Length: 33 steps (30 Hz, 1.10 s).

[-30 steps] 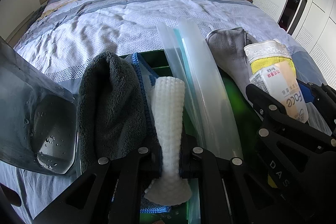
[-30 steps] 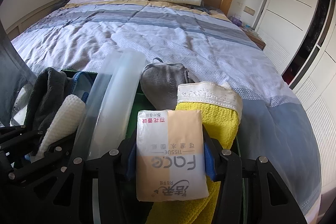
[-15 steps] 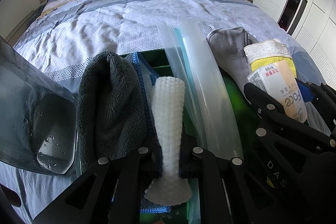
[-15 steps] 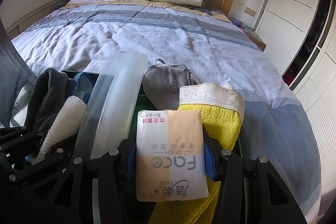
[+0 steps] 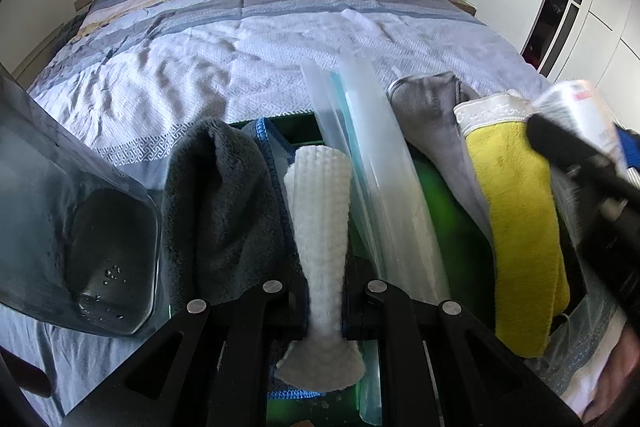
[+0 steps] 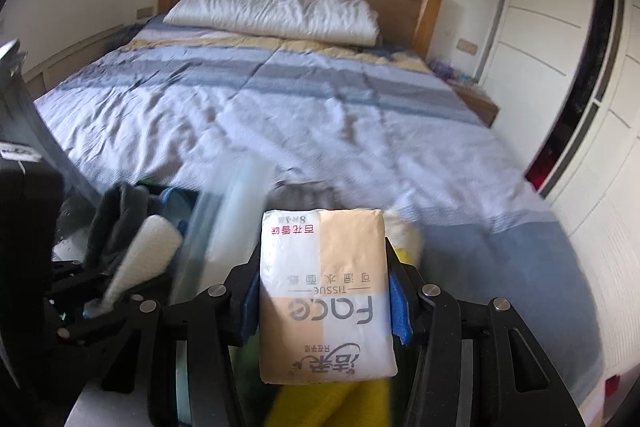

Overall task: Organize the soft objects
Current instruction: 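Press the tissue pack onto the yellow towel while the left tool holds the white towel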

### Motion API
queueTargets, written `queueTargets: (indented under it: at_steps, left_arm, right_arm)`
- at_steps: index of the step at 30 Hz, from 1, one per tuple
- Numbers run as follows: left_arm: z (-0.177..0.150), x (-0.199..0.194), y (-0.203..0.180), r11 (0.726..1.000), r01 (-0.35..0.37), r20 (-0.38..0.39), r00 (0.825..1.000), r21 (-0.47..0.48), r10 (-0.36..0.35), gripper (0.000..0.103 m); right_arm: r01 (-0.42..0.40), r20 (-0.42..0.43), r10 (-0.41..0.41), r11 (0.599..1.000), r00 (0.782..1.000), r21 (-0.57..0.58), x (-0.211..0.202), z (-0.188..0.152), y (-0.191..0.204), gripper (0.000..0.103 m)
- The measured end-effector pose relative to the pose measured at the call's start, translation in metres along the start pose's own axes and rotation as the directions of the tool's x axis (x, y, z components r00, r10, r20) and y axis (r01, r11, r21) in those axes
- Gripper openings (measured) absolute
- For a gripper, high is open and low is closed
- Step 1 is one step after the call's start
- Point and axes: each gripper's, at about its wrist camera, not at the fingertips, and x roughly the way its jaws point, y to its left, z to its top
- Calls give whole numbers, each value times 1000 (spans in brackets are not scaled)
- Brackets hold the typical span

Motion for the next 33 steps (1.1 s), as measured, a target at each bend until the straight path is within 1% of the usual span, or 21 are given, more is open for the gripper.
queueTargets:
  at_steps: [3, 6, 9, 13, 15, 17, 20, 24, 28, 31, 33]
  left_arm:
    - [2, -4, 0, 1000, 1, 6, 1000, -5, -1, 8]
    - [3, -6, -1, 1000, 1, 10, 1000, -6, -1, 8]
    - [3, -7, -2, 1000, -2, 12, 1000, -4, 2, 8]
    - [4, -6, 0, 1000, -5, 9, 1000, -2, 5, 8]
    - [4, -6, 1, 1000, -6, 11, 1000, -1, 6, 8]
    - [4, -5, 3, 1000, -8, 11, 1000, -3, 8, 8]
    - [4, -4, 5, 1000, -8, 11, 1000, -8, 8, 8]
    - [4, -5, 7, 1000, -8, 12, 1000, -11, 8, 8]
    - [4, -5, 7, 1000, -8, 11, 1000, -12, 8, 8]
    - [3, -4, 8, 1000, -9, 10, 1000, -14, 9, 8]
    - [3, -4, 8, 1000, -10, 8, 1000, -13, 11, 8]
  right_arm:
    - [54, -8, -54, 998, 999, 24, -6, -6, -20, 50]
    - [105, -36, -103, 993, 994, 55, -3, -13, -37, 50]
    - [129, -64, -125, 989, 990, 68, 3, -21, -41, 50]
    - [140, -87, -134, 988, 987, 71, 13, -22, -38, 50]
    - [149, -95, -140, 985, 986, 92, 17, -23, -41, 50]
    - [176, -104, -165, 979, 981, 107, 21, -23, -44, 50]
    - [195, -128, -181, 974, 975, 112, 33, -23, -47, 50]
    - [171, -131, -156, 979, 979, 110, 42, -21, -39, 50]
    - [104, -108, -95, 992, 990, 78, 47, -16, -22, 50]
    - [55, -105, -51, 998, 993, 41, 52, -14, -6, 50]
    - [42, -116, -39, 999, 992, 23, 58, -17, 2, 50]
